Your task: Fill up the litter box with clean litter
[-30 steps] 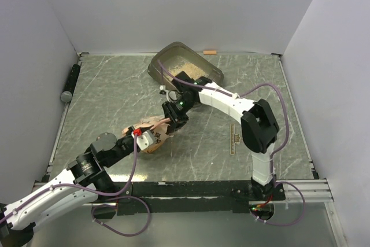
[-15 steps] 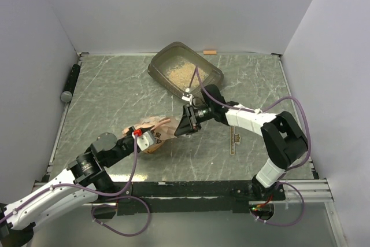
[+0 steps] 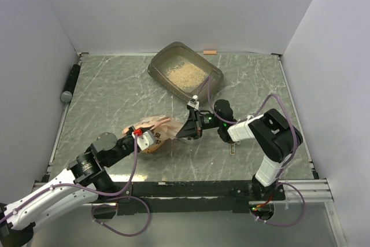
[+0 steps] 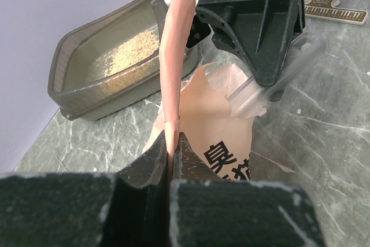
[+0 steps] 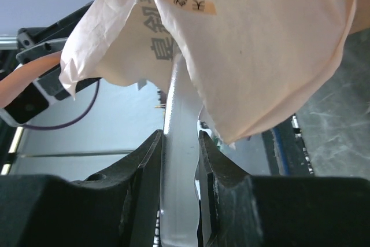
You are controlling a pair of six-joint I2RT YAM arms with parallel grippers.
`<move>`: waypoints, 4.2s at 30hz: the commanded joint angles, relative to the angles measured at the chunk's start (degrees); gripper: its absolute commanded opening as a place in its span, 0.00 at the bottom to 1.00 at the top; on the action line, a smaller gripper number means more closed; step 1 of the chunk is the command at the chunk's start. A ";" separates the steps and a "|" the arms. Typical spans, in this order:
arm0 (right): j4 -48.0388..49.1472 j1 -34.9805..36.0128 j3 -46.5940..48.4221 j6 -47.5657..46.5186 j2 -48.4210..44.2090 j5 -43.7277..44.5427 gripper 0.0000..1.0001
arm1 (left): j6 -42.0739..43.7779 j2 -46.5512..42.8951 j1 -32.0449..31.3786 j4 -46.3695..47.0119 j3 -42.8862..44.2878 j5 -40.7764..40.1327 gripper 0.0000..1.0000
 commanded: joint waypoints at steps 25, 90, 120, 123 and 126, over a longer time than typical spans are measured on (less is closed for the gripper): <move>22.99 -3.13 -12.75 5.12 -11.54 0.31 0.00 | -0.45 -0.07 -0.20 6.15 1.43 1.98 0.01; -46.35 -14.73 8.32 -14.83 -36.00 27.02 0.00 | -0.54 -1.92 -0.02 5.98 1.78 1.71 0.01; -110.24 -11.49 72.23 -66.93 9.35 65.77 0.00 | -0.54 -4.11 0.85 5.62 2.13 1.01 0.01; -112.71 -6.50 76.80 -72.66 11.64 74.91 0.00 | -0.45 -4.20 1.12 5.27 2.30 0.83 0.01; -114.38 -3.41 79.61 -76.79 13.84 80.19 0.00 | -0.37 -4.11 1.21 5.27 2.30 0.83 0.01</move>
